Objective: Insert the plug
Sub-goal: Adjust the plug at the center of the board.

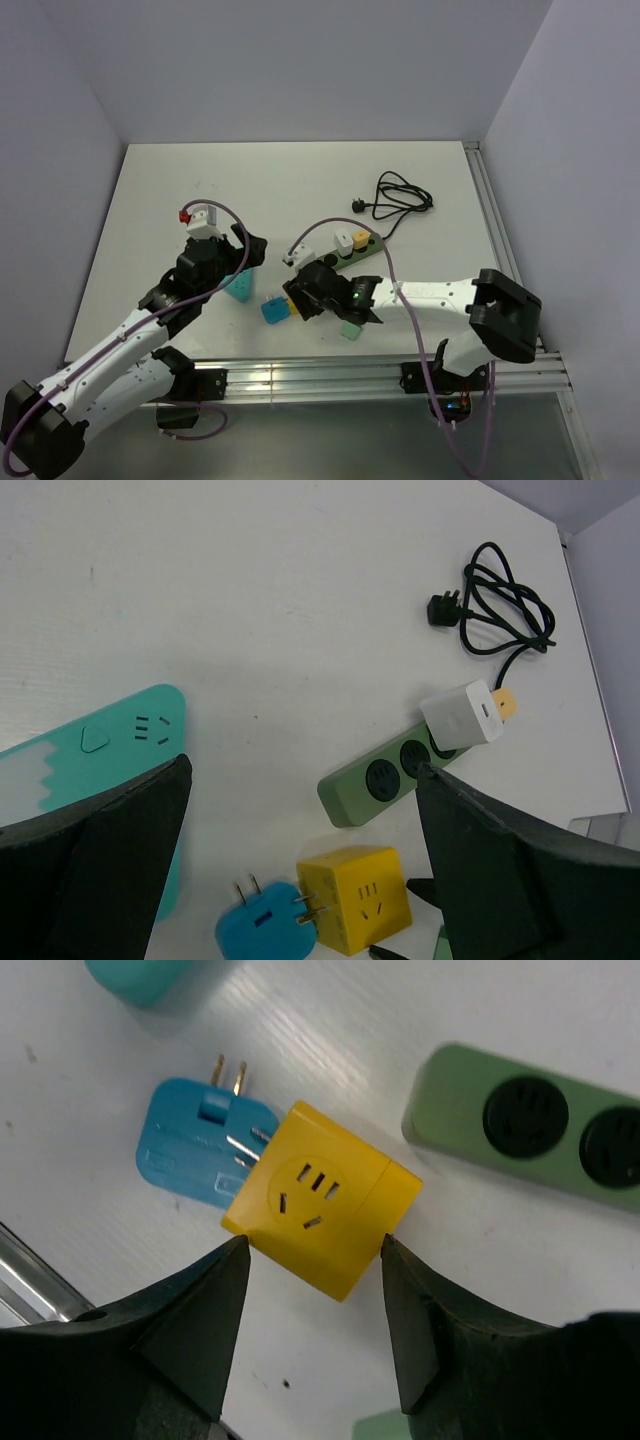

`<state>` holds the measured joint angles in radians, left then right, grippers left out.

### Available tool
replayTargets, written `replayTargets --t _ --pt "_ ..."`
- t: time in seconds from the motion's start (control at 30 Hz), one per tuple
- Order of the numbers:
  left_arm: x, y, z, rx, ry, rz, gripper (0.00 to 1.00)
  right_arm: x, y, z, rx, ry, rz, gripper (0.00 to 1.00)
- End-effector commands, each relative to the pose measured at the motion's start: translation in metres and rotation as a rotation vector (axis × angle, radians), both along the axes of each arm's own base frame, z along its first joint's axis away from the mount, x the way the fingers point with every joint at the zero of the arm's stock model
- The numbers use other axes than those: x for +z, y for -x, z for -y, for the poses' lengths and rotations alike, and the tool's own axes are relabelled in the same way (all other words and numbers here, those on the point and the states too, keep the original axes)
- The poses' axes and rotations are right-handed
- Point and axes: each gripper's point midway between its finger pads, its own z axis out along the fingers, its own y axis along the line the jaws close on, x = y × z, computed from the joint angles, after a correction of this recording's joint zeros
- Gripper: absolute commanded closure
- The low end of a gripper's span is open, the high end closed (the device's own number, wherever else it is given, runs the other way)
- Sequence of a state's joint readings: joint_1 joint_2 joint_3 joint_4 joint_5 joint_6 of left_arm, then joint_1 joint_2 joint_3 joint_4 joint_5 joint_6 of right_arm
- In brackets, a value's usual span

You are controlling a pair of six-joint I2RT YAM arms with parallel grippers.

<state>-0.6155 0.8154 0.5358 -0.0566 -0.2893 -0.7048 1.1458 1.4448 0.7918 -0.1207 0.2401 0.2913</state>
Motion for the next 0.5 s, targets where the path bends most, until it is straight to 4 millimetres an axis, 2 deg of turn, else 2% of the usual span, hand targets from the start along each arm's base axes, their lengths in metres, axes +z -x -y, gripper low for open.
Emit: replayTargets --t 0.0,0.03,0.1,0.2,0.23,0.33,0.47 --pt "0.025 -0.005 -0.007 0.051 0.029 0.029 0.01 0.024 -0.014 -0.03 -0.02 -0.063 0.031 0.37" --pt "0.025 -0.006 -0.007 0.051 0.028 0.028 0.01 0.026 -0.014 -0.038 -0.003 -0.077 0.021 0.32" --pt "0.024 -0.005 -0.009 0.054 0.02 0.016 0.0 0.029 -0.011 -0.046 0.027 -0.093 0.009 0.29" --pt "0.022 -0.005 -0.011 0.061 0.012 0.005 0.0 0.035 -0.009 -0.048 0.046 -0.102 0.012 0.26" --pt "0.022 -0.004 -0.012 0.063 0.013 0.004 0.01 0.04 -0.009 -0.047 0.052 -0.114 0.016 0.21" --pt "0.02 -0.002 -0.012 0.057 0.023 -0.004 0.0 0.048 -0.01 -0.04 0.072 -0.119 0.046 0.06" --pt "0.019 -0.001 -0.012 0.052 0.03 -0.018 0.01 0.052 -0.015 -0.025 0.074 -0.108 0.054 0.0"
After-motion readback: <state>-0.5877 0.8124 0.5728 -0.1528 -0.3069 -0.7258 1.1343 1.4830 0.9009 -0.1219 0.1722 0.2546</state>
